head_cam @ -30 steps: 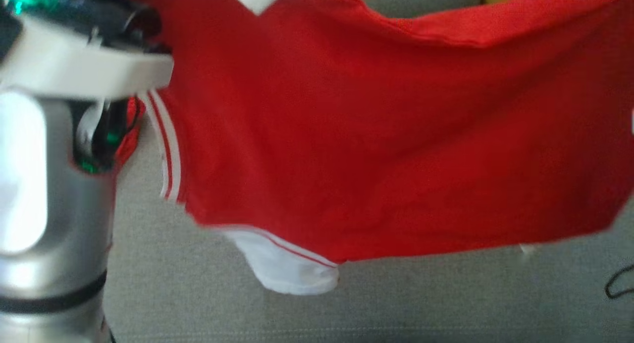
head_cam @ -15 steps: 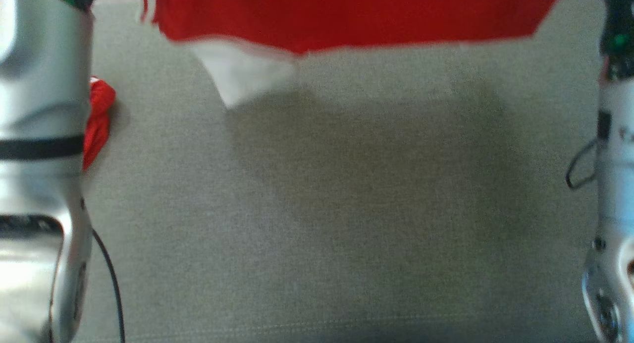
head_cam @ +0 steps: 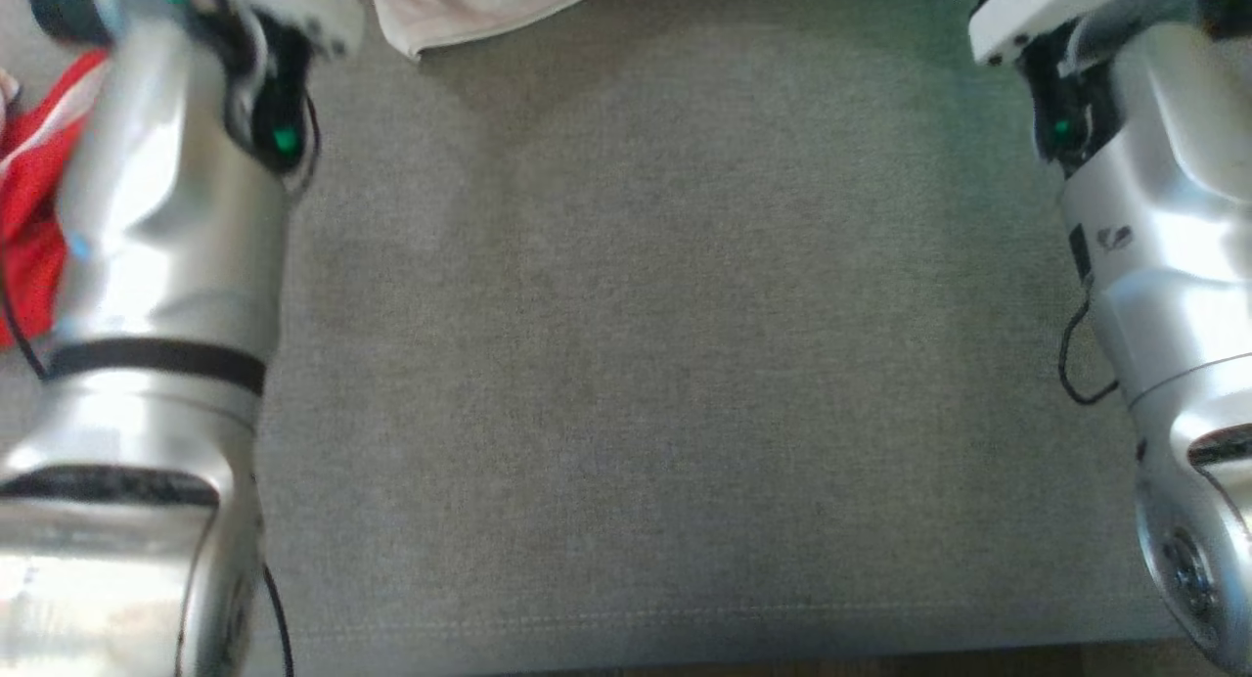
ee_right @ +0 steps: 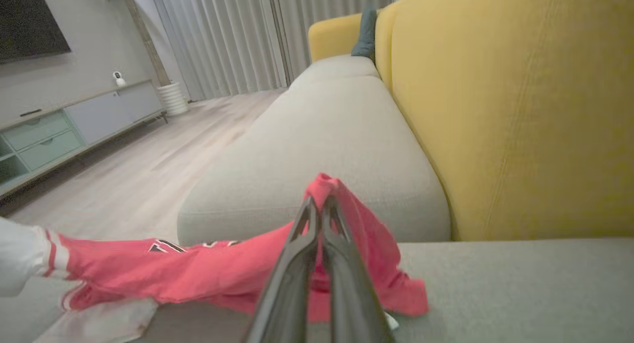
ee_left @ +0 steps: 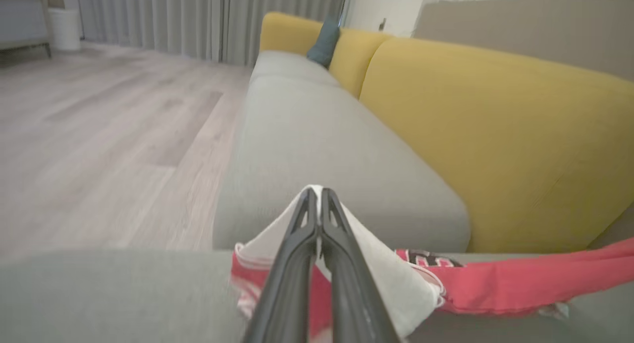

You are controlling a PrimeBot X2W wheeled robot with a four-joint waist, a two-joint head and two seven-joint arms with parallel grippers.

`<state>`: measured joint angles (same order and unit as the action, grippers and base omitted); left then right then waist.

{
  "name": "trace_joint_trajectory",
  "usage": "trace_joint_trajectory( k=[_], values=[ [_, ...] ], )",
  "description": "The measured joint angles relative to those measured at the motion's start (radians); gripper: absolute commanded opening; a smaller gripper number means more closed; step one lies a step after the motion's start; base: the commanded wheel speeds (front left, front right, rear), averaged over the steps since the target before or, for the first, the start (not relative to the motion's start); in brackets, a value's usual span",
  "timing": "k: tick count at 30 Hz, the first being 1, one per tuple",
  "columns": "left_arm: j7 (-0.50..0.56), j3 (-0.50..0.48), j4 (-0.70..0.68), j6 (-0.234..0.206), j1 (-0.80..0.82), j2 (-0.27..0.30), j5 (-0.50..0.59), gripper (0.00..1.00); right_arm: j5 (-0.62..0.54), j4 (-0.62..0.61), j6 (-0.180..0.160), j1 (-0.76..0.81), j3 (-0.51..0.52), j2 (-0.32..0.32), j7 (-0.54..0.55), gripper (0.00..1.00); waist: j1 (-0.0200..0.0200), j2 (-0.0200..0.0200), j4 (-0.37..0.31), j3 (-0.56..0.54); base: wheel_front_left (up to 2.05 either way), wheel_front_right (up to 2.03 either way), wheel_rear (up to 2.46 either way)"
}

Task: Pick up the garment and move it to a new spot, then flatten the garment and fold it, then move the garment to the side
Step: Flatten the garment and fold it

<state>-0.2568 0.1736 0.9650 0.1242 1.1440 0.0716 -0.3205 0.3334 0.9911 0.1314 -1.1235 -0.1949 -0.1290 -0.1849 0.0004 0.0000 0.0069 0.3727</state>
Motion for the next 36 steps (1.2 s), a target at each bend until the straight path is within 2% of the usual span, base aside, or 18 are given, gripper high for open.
trace_joint_trajectory(
  k=[7,13,19,26,36],
  values=[
    [0.000,-0.057,0.009,0.000,-0.111,-0.018,-0.031,0.00,0.053,0.096,0.000,0.025,-0.025,0.026,-0.046,0.00,0.0000,0.0000,0.008,0.052,0.00,0.00,0.00],
    [0.000,-0.110,-0.111,0.000,-0.294,-0.026,-0.055,0.00,0.110,0.066,0.000,0.197,-0.030,0.017,-0.063,0.00,-0.0003,0.0000,0.011,0.013,0.00,0.00,0.00],
    [0.000,-0.112,-0.307,0.000,-0.578,-0.029,-0.070,0.00,0.160,-0.109,0.000,0.450,0.004,-0.004,-0.063,0.00,-0.0004,0.0000,0.010,-0.061,0.00,0.00,0.00],
    [0.001,-0.136,-0.533,-0.003,-0.940,-0.012,-0.081,0.00,0.148,-0.340,0.000,0.798,0.062,-0.002,-0.057,0.00,-0.0004,0.0001,-0.003,-0.169,0.00,0.00,0.00],
    [0.205,-0.155,-0.941,-0.118,-1.329,0.009,-0.091,0.00,0.040,-0.706,0.000,1.133,0.173,0.026,0.184,0.00,-0.0005,0.0001,-0.012,-0.301,0.00,0.00,0.00]
  ],
)
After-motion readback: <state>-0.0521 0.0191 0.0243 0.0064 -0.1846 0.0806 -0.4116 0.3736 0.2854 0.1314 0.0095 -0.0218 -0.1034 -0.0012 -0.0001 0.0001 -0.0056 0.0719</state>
